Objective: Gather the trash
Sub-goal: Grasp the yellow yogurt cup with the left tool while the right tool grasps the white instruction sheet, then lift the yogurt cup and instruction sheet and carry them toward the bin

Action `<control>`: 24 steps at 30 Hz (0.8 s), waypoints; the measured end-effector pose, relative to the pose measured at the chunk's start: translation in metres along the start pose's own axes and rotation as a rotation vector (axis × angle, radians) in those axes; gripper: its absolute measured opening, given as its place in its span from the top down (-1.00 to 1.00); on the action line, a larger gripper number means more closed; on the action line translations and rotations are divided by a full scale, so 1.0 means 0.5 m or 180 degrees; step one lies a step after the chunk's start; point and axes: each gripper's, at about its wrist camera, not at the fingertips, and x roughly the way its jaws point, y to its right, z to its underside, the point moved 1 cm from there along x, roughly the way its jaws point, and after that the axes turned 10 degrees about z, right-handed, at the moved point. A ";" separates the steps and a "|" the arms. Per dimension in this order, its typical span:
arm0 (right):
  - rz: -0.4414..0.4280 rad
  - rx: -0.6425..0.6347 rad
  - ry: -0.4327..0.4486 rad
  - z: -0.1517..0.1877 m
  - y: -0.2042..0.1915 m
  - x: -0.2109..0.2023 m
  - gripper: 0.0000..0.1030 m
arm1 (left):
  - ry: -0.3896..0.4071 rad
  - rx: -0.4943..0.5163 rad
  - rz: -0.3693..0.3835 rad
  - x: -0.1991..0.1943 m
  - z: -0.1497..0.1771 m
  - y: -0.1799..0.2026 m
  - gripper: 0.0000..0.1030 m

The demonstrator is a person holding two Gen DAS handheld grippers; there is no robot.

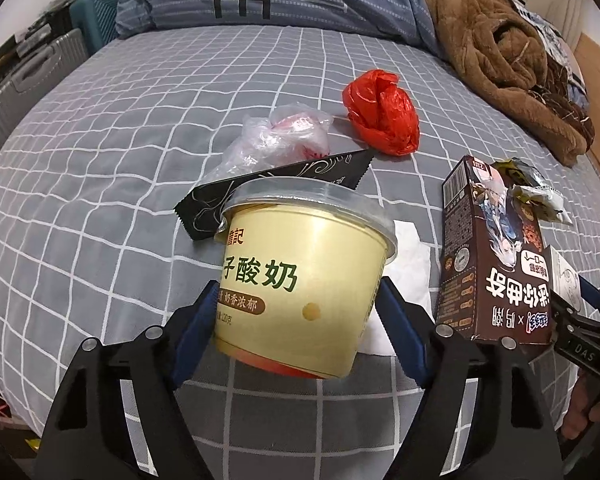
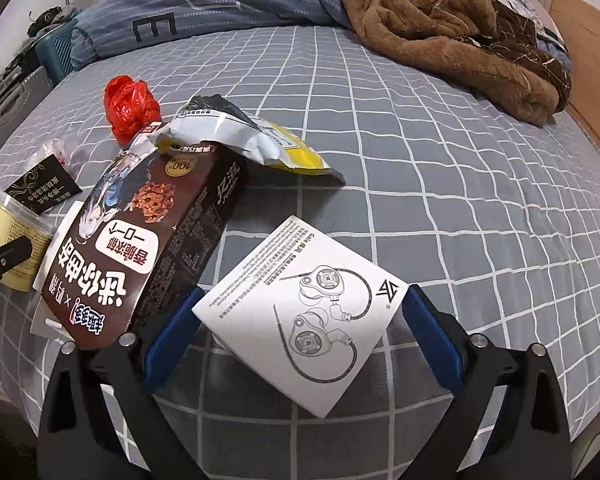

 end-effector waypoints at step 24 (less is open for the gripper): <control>-0.0052 0.0092 0.0186 0.009 0.022 -0.095 -0.76 | 0.0189 0.0013 -0.0028 -0.094 0.018 0.033 -0.47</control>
